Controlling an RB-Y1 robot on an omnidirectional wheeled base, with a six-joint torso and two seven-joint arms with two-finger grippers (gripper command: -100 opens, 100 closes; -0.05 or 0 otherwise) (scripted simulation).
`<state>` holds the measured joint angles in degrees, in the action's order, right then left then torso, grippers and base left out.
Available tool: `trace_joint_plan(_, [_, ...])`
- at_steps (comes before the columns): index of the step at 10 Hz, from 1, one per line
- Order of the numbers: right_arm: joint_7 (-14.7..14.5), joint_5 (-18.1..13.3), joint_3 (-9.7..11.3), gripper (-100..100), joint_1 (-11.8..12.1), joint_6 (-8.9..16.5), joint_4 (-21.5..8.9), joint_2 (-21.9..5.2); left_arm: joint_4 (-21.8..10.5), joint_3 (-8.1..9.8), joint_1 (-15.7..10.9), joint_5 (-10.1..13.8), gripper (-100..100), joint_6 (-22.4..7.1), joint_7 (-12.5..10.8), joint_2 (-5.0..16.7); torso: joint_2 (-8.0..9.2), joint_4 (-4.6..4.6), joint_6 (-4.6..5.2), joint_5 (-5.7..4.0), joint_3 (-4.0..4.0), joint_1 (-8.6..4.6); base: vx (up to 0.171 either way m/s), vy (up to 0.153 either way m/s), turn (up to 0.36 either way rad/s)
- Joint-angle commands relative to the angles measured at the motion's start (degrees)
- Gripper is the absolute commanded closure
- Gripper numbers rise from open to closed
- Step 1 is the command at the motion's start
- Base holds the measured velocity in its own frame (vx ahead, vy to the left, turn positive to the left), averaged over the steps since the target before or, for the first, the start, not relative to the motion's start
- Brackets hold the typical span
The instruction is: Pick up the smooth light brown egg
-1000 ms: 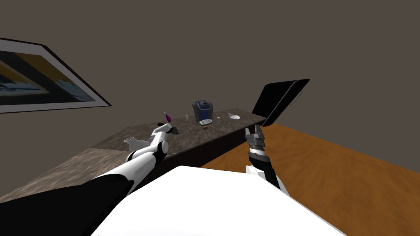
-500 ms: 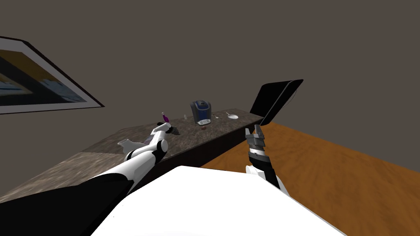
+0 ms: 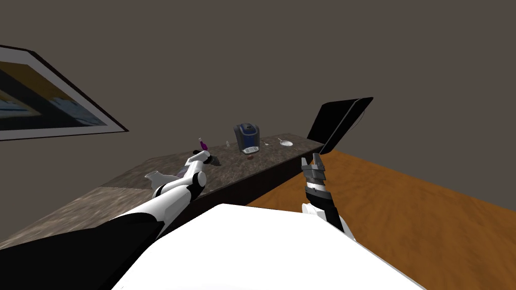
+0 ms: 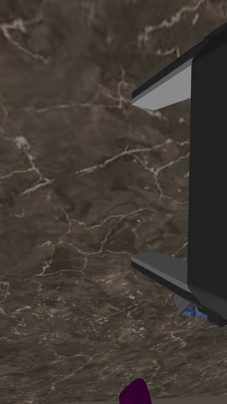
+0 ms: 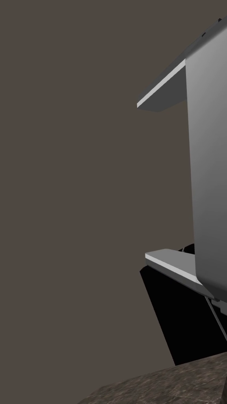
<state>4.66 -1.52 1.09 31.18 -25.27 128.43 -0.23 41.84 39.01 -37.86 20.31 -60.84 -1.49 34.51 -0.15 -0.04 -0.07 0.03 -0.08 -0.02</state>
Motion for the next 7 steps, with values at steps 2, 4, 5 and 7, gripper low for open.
trace_joint_plan(2, [0.0, 0.0, 0.0, 0, 0.0, 0.0, 0.0, 0.0, 0.0, 0.00, 0.0, 0.0, -100, 0.0, 0.0, 0.0, 0.00, 0.00, 0.00, 0.00, 0.00, -0.01, 0.000, 0.000, 0.000])
trace_joint_plan(4, [0.0, 0.0, 0.0, 0, 0.0, 0.0, 0.0, 0.0, -0.8, 1.66, -0.2, -0.4, -100, 0.3, 0.9, 0.3, 0.00, 0.00, 0.00, 0.00, 0.00, 0.00, -0.003, 0.010, 0.033])
trace_joint_plan(5, [0.0, 0.0, 0.0, 0, 0.0, 0.0, 0.0, 0.0, -1.5, 3.16, -0.2, -0.9, -100, 0.4, 1.8, 0.7, 0.01, 0.00, -0.03, 0.01, 0.01, 0.05, -0.012, -0.004, 0.144])
trace_joint_plan(7, [0.0, 0.0, 0.0, 0, 0.0, 0.0, 0.0, 0.0, -2.4, 4.95, -0.4, -1.4, -100, 0.3, 2.7, 1.1, 0.11, 0.02, -0.04, -0.02, 0.06, -0.10, -0.039, -0.039, 0.150])
